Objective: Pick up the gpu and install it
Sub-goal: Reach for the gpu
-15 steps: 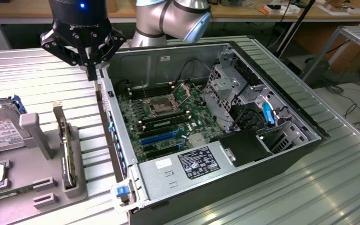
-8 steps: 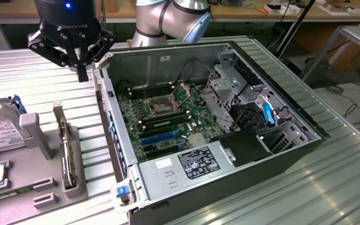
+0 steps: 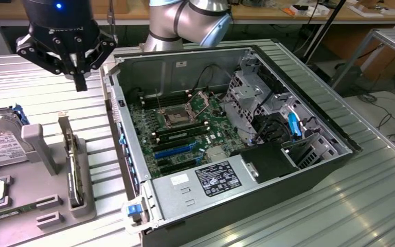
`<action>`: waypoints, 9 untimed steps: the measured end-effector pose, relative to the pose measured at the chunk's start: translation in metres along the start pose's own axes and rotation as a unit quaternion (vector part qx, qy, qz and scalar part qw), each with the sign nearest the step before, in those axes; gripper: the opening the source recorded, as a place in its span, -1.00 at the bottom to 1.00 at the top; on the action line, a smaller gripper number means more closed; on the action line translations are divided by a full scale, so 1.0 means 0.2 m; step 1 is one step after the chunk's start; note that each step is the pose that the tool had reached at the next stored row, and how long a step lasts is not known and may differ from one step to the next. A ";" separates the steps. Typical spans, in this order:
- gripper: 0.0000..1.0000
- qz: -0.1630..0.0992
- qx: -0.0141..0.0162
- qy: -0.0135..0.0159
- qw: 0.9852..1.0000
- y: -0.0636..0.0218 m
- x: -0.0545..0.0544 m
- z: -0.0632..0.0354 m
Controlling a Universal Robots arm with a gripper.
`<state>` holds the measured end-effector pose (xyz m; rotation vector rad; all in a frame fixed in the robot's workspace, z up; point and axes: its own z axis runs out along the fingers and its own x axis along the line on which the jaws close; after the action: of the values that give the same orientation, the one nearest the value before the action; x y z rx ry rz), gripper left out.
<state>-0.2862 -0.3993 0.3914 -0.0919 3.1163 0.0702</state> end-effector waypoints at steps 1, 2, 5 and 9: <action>-0.79 0.000 0.000 0.000 1.000 0.001 0.01 0.000; -0.79 0.000 0.000 0.000 1.000 0.001 0.02 0.000; -0.79 0.000 0.000 0.000 1.000 0.003 0.06 -0.001; -0.79 0.000 0.000 0.000 1.000 0.005 0.09 -0.002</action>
<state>-0.3049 -0.3994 0.3913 -0.0920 3.1163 0.0703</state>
